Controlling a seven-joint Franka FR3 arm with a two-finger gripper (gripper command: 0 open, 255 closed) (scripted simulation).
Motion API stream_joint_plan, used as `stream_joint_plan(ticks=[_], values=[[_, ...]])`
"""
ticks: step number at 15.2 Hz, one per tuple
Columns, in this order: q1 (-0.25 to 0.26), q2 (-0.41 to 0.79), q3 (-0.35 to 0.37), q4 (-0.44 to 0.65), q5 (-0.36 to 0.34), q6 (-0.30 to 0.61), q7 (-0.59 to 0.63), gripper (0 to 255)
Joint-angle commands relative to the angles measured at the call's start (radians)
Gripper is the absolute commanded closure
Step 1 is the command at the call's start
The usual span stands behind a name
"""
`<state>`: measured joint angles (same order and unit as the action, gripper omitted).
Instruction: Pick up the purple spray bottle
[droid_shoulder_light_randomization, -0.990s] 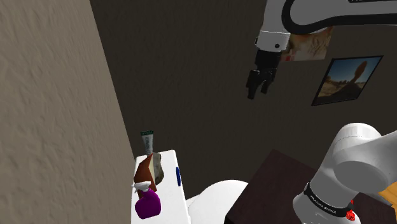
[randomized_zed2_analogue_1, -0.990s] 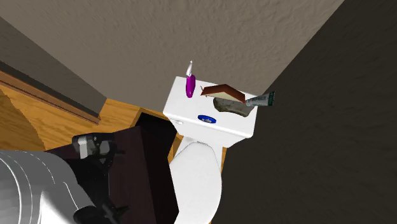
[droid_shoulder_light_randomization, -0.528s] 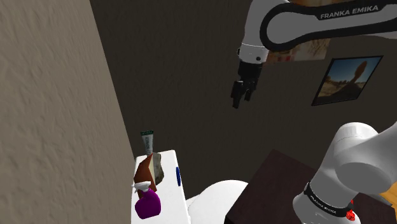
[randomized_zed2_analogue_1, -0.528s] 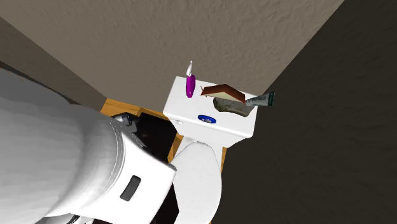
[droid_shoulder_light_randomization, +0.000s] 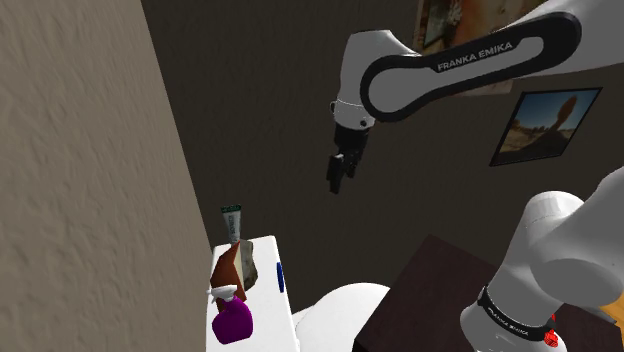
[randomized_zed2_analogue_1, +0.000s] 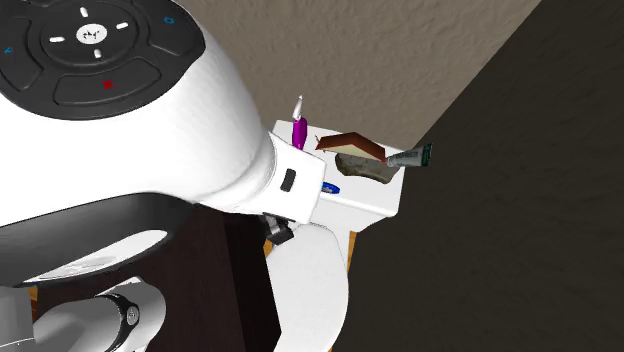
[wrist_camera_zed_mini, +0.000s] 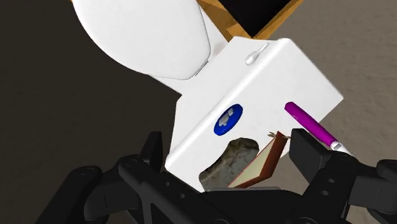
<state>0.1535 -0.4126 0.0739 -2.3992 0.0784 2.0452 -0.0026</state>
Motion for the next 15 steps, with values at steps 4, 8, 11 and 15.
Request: stream_joint_plan(ticks=[4, 8, 11, 15], values=[[0.041, 0.158, 0.042, 0.059, -0.002, 0.118, -0.036, 0], [0.070, 0.285, 0.076, 0.114, -0.017, 0.202, -0.058, 0], [0.092, 0.380, 0.100, 0.163, -0.038, 0.256, -0.069, 0], [0.122, 0.507, 0.130, 0.238, -0.078, 0.317, -0.077, 0]])
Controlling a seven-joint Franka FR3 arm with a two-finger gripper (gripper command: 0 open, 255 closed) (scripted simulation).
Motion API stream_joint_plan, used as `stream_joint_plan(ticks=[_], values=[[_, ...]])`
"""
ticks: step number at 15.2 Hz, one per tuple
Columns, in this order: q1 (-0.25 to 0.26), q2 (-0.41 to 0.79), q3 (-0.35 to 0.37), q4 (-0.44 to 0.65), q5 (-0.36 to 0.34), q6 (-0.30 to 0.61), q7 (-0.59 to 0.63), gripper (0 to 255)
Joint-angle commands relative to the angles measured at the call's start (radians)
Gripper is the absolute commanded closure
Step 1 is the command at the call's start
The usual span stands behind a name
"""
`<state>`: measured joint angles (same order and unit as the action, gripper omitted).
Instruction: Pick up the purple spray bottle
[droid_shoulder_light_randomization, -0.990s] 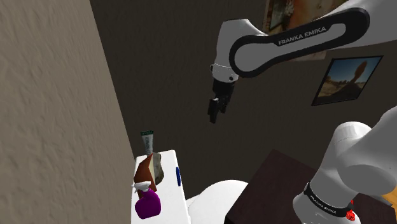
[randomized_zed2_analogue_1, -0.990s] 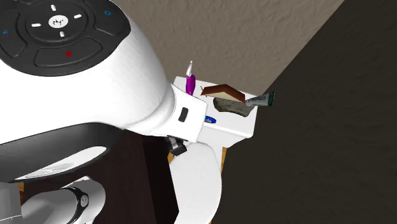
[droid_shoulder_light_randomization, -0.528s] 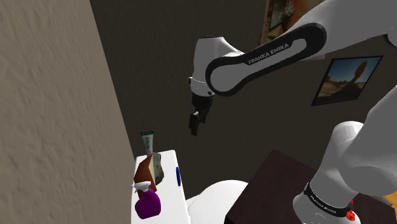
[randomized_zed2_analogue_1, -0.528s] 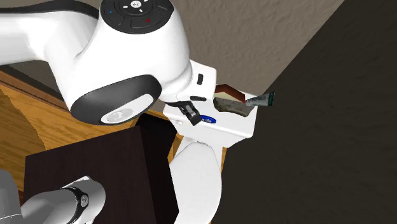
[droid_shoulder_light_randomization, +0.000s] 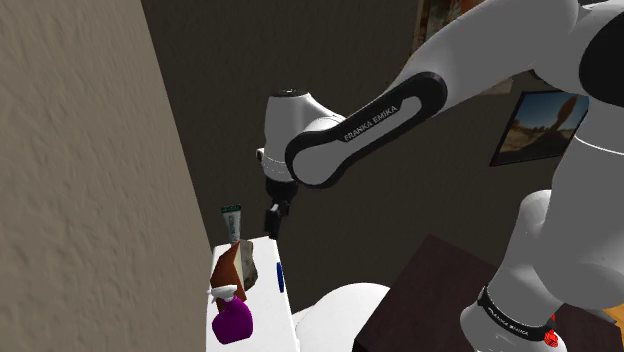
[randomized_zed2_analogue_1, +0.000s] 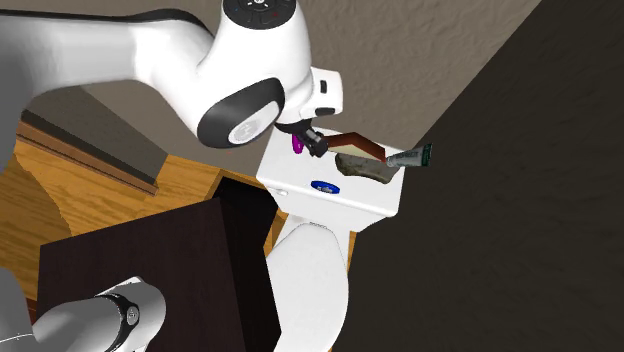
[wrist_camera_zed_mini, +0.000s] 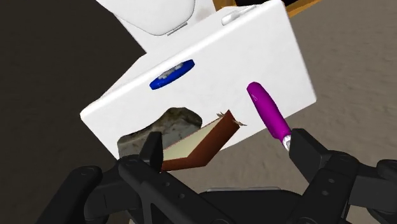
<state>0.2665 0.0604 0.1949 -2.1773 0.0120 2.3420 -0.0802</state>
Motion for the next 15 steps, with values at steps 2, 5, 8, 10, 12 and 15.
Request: stream_joint_plan(ticks=[2, 5, 8, 10, 12, 15], values=[[0.027, 0.097, 0.020, 0.058, -0.037, 0.045, -0.001, 0], [0.057, 0.191, 0.034, 0.126, -0.078, 0.076, -0.002, 0], [0.092, 0.285, 0.042, 0.199, -0.121, 0.100, -0.004, 0], [0.117, 0.347, 0.046, 0.251, -0.150, 0.112, -0.006, 0], [0.143, 0.408, 0.048, 0.306, -0.177, 0.121, -0.009, 0], [0.173, 0.478, 0.046, 0.362, -0.206, 0.136, -0.013, 0]])
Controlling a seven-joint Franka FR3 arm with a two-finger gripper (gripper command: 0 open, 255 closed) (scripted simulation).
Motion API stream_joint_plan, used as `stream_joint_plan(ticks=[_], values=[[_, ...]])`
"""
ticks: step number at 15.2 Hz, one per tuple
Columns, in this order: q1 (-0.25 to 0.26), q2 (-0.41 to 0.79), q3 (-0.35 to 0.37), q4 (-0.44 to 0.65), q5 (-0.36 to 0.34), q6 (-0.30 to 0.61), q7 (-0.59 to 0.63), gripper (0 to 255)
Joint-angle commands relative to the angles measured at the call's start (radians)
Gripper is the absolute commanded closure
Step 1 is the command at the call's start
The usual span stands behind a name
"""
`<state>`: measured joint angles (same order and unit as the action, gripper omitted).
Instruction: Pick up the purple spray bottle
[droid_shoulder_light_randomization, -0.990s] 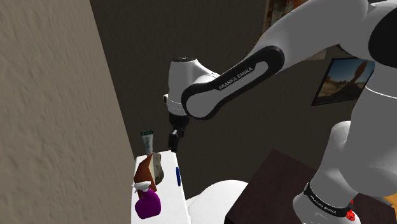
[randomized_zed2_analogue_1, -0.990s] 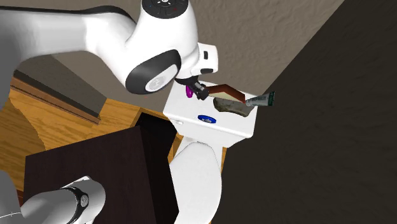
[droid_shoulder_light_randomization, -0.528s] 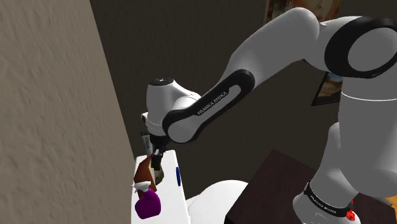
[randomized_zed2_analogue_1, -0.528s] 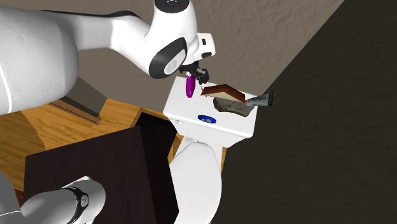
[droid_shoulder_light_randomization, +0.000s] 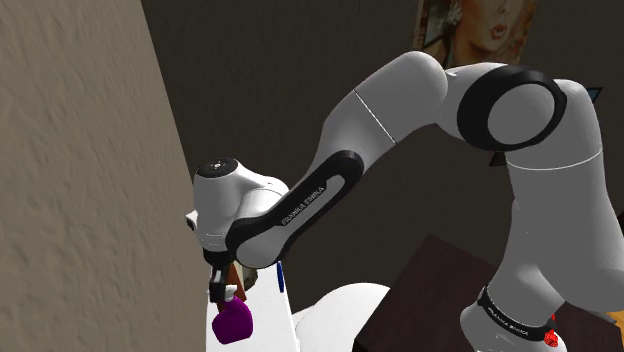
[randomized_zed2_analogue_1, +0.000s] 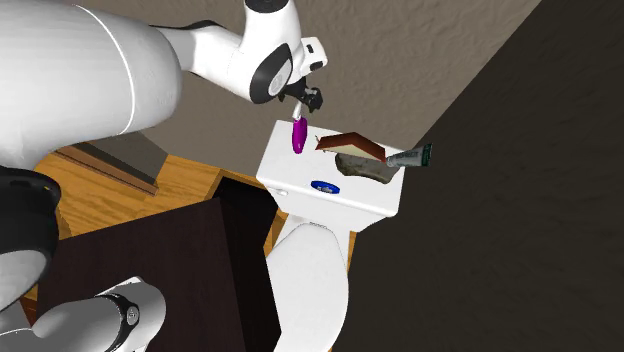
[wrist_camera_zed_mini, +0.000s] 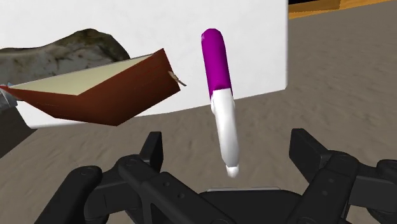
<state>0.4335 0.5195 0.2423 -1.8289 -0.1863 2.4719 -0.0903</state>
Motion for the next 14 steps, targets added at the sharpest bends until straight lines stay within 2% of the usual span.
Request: stream_joint_plan(ticks=[1, 9, 10, 14], values=[[0.008, 0.028, -0.004, 0.013, -0.011, 0.016, -0.001, 0], [0.018, 0.080, -0.018, 0.013, -0.028, 0.067, 0.011, 0], [0.018, 0.081, -0.018, 0.015, -0.028, 0.067, 0.011, 255], [0.018, 0.081, -0.018, 0.014, -0.028, 0.067, 0.011, 255]])
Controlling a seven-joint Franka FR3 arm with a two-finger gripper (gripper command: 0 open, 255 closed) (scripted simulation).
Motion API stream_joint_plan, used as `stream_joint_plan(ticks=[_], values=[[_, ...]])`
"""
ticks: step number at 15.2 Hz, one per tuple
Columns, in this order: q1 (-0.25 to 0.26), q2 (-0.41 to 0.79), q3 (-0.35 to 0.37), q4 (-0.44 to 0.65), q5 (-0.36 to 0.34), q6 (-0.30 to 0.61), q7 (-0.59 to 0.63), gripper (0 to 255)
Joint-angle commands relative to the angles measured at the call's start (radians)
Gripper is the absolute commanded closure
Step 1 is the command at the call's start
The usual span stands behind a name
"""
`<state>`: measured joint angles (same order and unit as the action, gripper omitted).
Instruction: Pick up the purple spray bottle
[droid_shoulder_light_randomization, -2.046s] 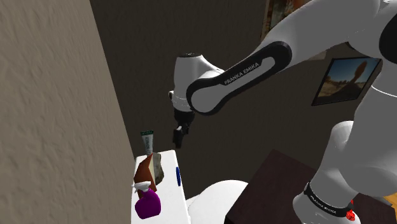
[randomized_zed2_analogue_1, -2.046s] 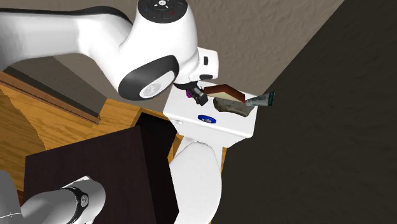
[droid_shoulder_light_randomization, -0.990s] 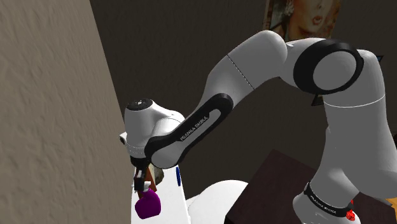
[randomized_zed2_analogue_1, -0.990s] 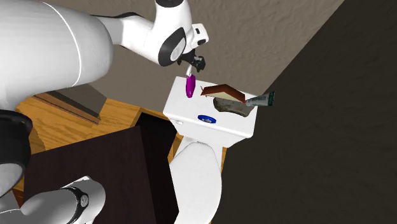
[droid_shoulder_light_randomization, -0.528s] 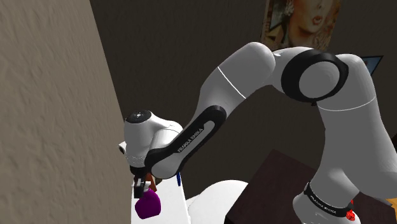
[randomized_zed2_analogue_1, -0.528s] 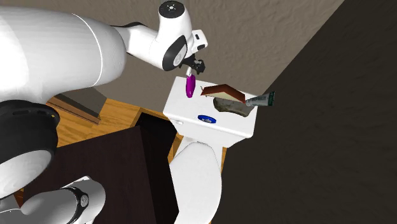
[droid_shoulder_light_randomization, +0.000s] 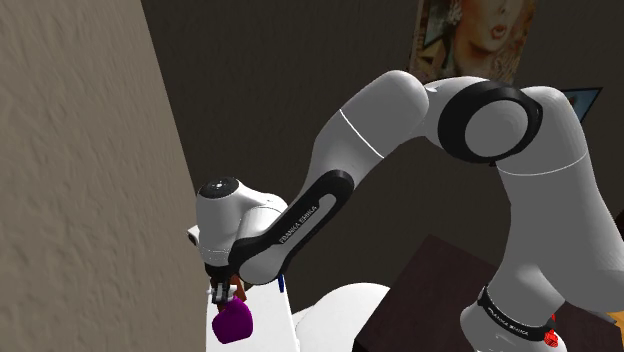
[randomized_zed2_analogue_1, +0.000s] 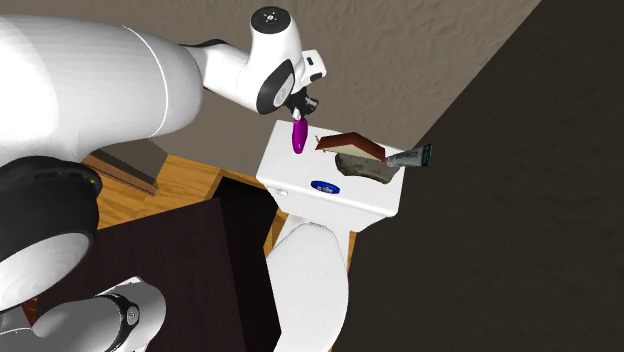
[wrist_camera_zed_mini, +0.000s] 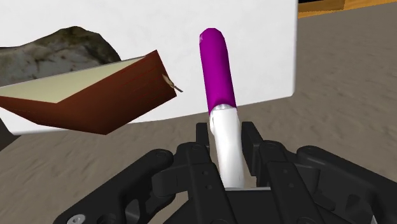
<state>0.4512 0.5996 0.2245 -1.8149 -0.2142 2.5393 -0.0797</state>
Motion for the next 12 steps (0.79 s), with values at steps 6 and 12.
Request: stream_joint_plan(ticks=[6, 12], values=[[-0.002, -0.010, 0.003, -0.002, 0.003, -0.009, -0.002, 255], [-0.013, -0.065, 0.018, 0.000, 0.021, -0.065, -0.014, 255]])
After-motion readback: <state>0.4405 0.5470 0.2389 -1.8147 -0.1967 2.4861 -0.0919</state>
